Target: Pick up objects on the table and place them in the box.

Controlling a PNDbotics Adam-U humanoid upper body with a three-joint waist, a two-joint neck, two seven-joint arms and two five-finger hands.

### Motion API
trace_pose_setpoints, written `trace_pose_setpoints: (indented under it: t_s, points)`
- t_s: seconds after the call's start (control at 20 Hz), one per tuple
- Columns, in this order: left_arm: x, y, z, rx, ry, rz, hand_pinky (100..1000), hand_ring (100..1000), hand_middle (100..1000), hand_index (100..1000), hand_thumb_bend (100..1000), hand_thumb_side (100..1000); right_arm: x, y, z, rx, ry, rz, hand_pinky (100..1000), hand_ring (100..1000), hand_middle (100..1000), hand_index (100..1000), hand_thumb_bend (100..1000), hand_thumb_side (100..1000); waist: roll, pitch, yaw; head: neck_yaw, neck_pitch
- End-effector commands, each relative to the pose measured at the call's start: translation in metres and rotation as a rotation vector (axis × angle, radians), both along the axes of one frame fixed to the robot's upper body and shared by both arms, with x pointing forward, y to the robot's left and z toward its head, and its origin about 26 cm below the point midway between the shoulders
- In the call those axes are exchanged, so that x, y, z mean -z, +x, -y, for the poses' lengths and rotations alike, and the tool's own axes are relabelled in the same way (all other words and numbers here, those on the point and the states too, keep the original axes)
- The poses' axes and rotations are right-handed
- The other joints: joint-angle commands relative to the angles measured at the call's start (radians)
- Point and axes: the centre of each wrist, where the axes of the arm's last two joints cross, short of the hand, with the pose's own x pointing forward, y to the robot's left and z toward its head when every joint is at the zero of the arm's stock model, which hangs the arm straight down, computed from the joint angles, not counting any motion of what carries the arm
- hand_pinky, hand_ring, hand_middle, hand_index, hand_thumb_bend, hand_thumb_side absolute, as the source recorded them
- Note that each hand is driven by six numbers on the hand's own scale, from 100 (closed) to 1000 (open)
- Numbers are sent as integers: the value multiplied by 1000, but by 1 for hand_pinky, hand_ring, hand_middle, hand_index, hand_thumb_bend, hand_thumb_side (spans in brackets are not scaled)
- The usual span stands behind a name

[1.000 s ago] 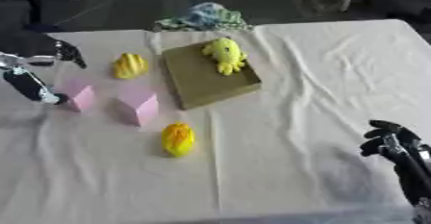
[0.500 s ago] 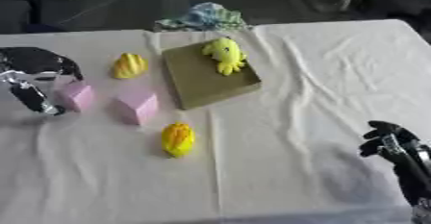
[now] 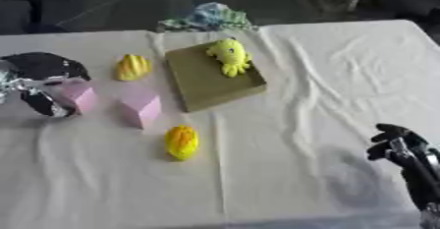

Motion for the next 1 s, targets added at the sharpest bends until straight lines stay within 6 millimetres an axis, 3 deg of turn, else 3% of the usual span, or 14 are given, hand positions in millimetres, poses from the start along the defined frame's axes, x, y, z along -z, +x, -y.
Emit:
trace_pose_setpoints:
  t_s: [0.05, 0.35, 0.4, 0.45, 0.5, 0.6, 0.8, 0.95, 1.0]
  points:
    - [-12, 4, -3, -23, 26, -8, 870, 860, 850, 891, 352, 375, -4, 1, 2, -7, -13, 13, 507, 527, 553, 743, 100, 630, -5, -25, -2, 0, -3]
    - [-19, 6, 3, -10, -11, 10, 777, 677, 647, 751, 195, 288, -4, 1, 2, -6, -13, 13, 508, 527, 553, 743, 100, 630, -5, -24, -4, -2, -3]
    - [-25, 7, 6, 5, -23, 30, 772, 662, 630, 740, 174, 279, -4, 1, 2, -6, -13, 13, 508, 527, 553, 743, 100, 629, -4, -24, -4, -2, -3]
    - [-34, 7, 9, 22, -34, 50, 769, 649, 617, 728, 100, 376, -4, 1, 3, -5, -14, 13, 508, 527, 553, 743, 100, 630, -4, -24, -4, -3, -3]
    - [-46, 7, 14, 46, -30, 78, 769, 644, 611, 724, 151, 270, -4, 1, 3, -5, -16, 13, 508, 527, 553, 743, 100, 629, -3, -25, -3, -3, -3]
    - [-69, 8, 24, 91, -58, 129, 769, 636, 601, 718, 135, 259, -4, 1, 3, -5, -18, 12, 508, 527, 553, 743, 100, 628, -1, -26, -2, -4, -3]
    - [-118, 10, 61, 226, -132, 233, 767, 627, 590, 714, 100, 243, -4, 0, 4, -6, -23, 9, 508, 527, 554, 743, 100, 632, 3, -30, 0, -7, -3]
    - [-135, 19, 105, 332, -198, 242, 769, 627, 592, 715, 100, 239, -3, 1, 2, -21, -23, 5, 508, 527, 554, 743, 100, 635, 4, -34, -6, -11, -3]
    - [-135, 23, 121, 367, -216, 236, 769, 627, 593, 716, 100, 314, -3, 1, 1, -27, -22, 4, 508, 527, 554, 743, 100, 633, 4, -35, -13, -8, -3]
